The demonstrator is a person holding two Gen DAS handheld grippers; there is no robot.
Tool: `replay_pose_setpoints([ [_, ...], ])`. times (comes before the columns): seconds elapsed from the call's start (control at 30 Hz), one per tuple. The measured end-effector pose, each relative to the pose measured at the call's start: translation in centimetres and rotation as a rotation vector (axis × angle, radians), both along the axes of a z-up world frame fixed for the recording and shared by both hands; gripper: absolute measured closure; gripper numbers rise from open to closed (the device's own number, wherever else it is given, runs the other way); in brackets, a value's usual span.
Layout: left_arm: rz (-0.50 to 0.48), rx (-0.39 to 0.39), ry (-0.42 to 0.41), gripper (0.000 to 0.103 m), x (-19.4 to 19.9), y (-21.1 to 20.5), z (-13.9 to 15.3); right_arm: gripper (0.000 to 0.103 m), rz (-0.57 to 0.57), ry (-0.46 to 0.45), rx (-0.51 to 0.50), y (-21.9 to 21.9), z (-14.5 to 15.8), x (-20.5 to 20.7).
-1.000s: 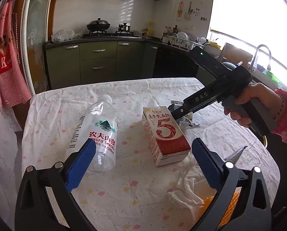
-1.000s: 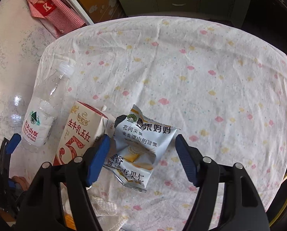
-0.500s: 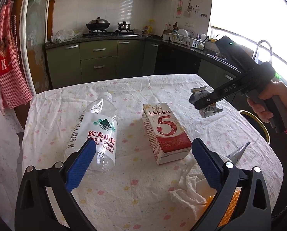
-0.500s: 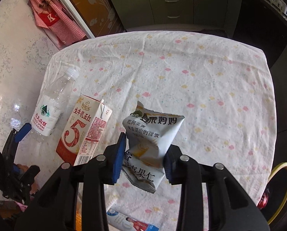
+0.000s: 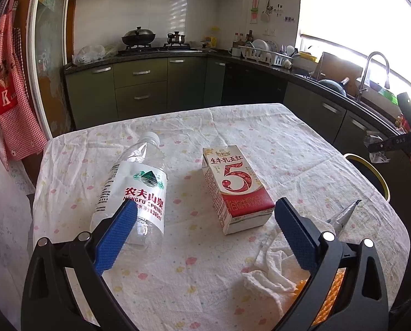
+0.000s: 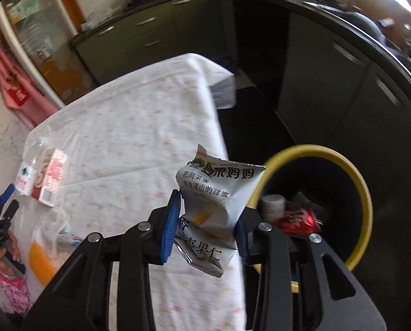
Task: Collect trash
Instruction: 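Carry the snack bag over the yellow bin and open the right gripper, then grasp the red-and-white milk carton with the left gripper and lift it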
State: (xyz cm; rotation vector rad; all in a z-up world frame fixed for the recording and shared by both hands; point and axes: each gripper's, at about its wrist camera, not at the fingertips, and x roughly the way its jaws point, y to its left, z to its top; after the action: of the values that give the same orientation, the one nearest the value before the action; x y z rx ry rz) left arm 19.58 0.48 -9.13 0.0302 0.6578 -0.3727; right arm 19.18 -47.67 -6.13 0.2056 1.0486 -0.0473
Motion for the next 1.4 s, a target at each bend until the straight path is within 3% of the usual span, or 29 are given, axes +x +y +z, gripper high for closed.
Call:
replay_pose_setpoints([
  [0.13,-0.006,-0.003,-0.001,0.005,0.0,-0.1,0.0,0.068,-0.16,0.047,-0.047,-6.1,-2.8,-2.3],
  [0.3,-0.011,0.006,0.001,0.005,0.0,-0.4,-0.2,0.066,-0.271,0.111,-0.059,-10.4,-6.3,-3.4],
  [0.33,-0.014,0.007,0.002,0.005,0.1,-0.5,-0.2,0.063,-0.287,0.12,-0.058,-11.0,-6.8,-3.5],
  [0.4,-0.019,0.01,0.001,0.005,0.1,-0.6,-0.3,0.048,-0.328,0.124,-0.062,-12.0,-7.5,-3.6],
  [0.43,-0.021,0.01,0.001,0.005,0.1,-0.7,-0.3,0.046,-0.343,0.12,-0.071,-12.3,-7.5,-3.8],
  [0.67,-0.035,0.016,0.0,0.005,-0.1,-1.0,-0.3,0.039,-0.325,0.04,-0.06,-10.6,-6.1,-5.5],
  [0.93,-0.062,0.034,0.016,0.005,-0.3,-2.3,0.0,0.038,-0.25,-0.027,-0.022,-6.4,-5.4,-7.5],
  [1.1,-0.057,0.013,0.134,0.005,1.3,-3.2,0.5,0.036,-0.21,-0.07,-0.02,-5.1,-4.1,-8.2],
  [1.27,-0.02,-0.04,0.301,0.005,4.4,-4.6,0.3,0.035,-0.187,-0.1,0.006,-4.9,-3.9,-8.8],
  [1.4,0.003,-0.028,0.414,0.005,7.0,-6.0,-0.9,0.035,-0.182,-0.115,0.035,-5.2,-3.9,-9.2],
])
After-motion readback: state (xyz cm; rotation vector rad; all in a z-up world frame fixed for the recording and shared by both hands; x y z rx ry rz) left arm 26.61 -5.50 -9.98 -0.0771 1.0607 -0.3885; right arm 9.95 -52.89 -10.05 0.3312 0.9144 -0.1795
